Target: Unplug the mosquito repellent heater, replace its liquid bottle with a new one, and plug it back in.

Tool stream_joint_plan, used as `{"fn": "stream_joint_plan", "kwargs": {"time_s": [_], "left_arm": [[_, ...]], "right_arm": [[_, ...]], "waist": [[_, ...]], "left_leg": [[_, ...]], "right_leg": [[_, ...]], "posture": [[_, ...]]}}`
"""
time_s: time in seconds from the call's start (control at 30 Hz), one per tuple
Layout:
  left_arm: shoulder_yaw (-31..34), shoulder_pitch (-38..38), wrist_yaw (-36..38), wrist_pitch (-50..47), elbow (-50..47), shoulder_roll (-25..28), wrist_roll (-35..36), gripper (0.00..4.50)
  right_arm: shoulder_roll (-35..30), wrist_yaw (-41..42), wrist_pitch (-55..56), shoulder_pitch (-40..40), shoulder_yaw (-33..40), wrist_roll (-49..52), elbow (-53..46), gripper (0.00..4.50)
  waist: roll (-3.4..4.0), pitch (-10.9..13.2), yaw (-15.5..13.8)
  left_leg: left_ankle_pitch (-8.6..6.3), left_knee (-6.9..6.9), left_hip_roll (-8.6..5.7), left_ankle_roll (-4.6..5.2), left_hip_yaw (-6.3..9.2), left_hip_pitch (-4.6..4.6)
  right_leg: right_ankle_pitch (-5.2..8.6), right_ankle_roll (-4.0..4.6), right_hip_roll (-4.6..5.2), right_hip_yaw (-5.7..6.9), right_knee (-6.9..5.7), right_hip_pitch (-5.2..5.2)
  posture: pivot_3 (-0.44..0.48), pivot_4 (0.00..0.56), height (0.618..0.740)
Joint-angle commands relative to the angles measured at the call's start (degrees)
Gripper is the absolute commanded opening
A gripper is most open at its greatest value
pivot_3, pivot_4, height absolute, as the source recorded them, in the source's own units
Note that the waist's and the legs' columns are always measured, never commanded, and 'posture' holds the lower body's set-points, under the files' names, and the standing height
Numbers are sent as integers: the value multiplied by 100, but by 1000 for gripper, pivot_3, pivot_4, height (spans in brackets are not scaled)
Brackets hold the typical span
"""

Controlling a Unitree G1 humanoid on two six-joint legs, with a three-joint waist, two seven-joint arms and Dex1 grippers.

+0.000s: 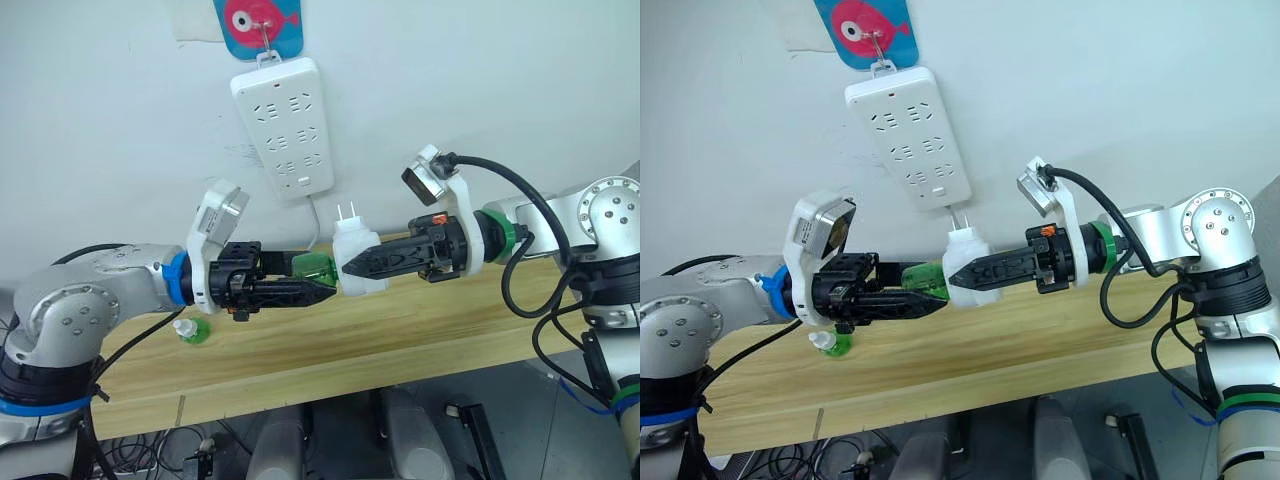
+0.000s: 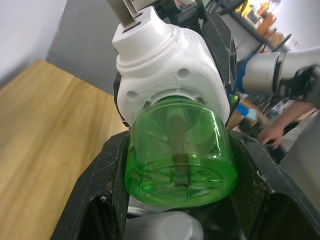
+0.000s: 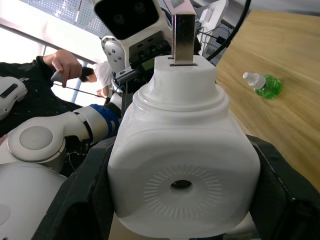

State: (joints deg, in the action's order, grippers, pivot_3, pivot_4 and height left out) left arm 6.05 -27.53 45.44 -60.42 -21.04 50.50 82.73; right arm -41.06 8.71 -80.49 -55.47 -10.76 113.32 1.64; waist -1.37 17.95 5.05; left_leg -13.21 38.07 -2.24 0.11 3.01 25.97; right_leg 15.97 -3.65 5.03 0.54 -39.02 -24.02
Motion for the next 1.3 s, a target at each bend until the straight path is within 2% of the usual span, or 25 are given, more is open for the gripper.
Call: {"fn": "stream_joint_plan", "kwargs": {"time_s": [0.03,0.2,0.3,0.7,1.13,1.3], "left_arm": [[429,-245,-407,-68,5,9,1433,2277],[309,-263,-1298,-118,277,77,2522,2277],[233,-263,-1523,-195,323,155,2983,2277],[42,-50,-857,-954,319,533,3027,2277],[19,-130,-969,-911,609,451,3027,2277],[49,-96,-837,-1026,618,592,3027,2277]], "right_arm": [[-128,-281,85,121,-141,-32,-1,3008],[-135,-272,154,106,-134,-32,-107,3008],[-159,-237,162,99,-143,-32,-168,3008],[-226,-153,218,14,-232,-32,-262,3008],[-233,-178,439,93,-102,-32,-429,3008],[-306,-135,452,142,-13,-32,-385,3008]], "waist": [[-1,1,1],[-6,11,1],[-7,25,2],[-18,116,1],[-19,119,-2],[-19,120,-1]], "left_leg": [[0,1,0,0,0,0],[0,1,1,0,1,-1],[0,1,1,0,0,-1],[0,-3,1,0,-2,0],[0,-4,1,0,-2,0],[0,-4,1,0,-2,0]], "right_leg": [[0,0,0,0,0,0],[0,0,7,-1,-1,-1],[0,0,10,-3,0,-2],[1,1,7,-4,0,-6],[1,1,11,-5,1,-7],[1,1,11,-5,2,-7]], "posture": [[-122,334,734],[-125,345,734],[-127,352,734],[-128,370,734],[-133,364,734],[-133,364,734]]}}
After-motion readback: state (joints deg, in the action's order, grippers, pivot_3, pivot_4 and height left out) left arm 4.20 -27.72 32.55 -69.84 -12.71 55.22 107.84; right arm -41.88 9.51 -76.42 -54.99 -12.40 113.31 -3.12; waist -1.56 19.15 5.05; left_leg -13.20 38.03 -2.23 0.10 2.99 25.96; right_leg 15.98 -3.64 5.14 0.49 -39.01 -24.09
